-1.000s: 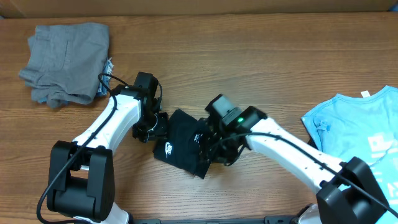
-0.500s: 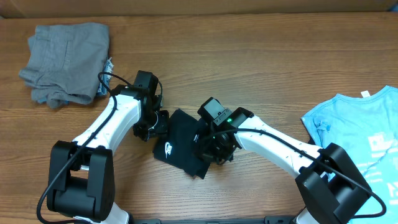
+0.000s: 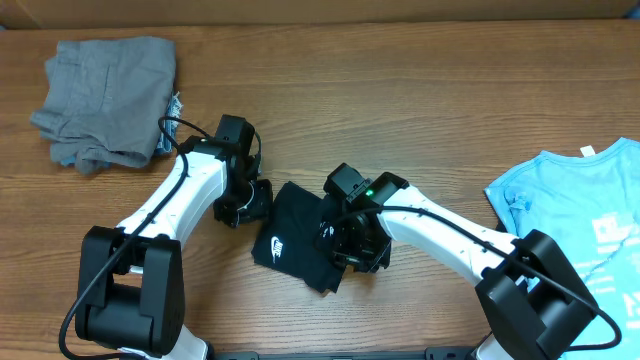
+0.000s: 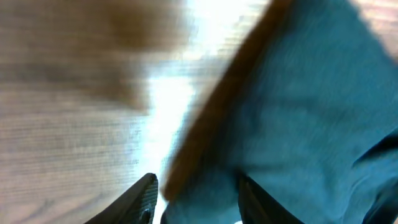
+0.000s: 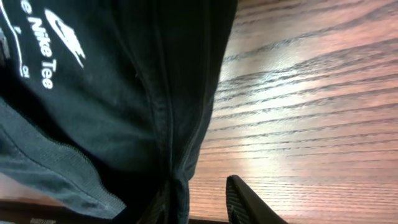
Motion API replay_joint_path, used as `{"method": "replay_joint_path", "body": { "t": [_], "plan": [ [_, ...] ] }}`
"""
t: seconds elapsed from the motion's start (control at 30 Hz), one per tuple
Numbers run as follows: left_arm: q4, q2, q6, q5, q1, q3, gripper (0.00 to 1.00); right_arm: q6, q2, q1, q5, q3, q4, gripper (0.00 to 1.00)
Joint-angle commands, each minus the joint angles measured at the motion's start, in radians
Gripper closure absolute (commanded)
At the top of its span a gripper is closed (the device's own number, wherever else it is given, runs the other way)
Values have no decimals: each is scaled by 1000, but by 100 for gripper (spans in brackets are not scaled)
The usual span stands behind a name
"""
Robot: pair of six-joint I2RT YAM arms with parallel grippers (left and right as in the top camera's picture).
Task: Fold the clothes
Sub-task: 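Press and tuck the black bundle's edges with both grippers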
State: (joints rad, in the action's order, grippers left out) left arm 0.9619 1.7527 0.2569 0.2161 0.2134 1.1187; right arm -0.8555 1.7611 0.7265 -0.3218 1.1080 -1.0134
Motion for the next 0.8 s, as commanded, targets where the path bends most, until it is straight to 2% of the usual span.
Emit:
{"method": "replay_joint_path", "body": {
  "t": [0.0, 0.13, 0.27, 0.43, 0.5, 0.6, 0.67, 0.77],
  "plan": [
    [35, 0, -68, 61, -3, -2, 55, 35, -15, -29, 34, 6, 8, 67],
    [84, 0, -134, 140, -3, -2, 55, 88, -54, -76, 94, 27, 15, 68],
    [96, 0, -157, 146, -1, -21, 55, 211, -106, -146, 109, 45, 100, 65],
    [-29, 0, -144, 148, 3, -140, 60, 363, -99, -202, 99, 41, 252, 64],
    [-81, 0, -137, 151, 3, -193, 63, 370, -86, -205, 97, 41, 280, 65],
    [-157, 0, -137, 151, 3, -259, 76, 369, -46, -205, 97, 41, 274, 65],
    [-180, 0, -137, 151, 3, -283, 87, 370, -11, -205, 92, 35, 267, 65],
    [-180, 0, -137, 151, 3, -288, 93, 448, 38, -205, 32, 31, 280, 64]
  ]
}}
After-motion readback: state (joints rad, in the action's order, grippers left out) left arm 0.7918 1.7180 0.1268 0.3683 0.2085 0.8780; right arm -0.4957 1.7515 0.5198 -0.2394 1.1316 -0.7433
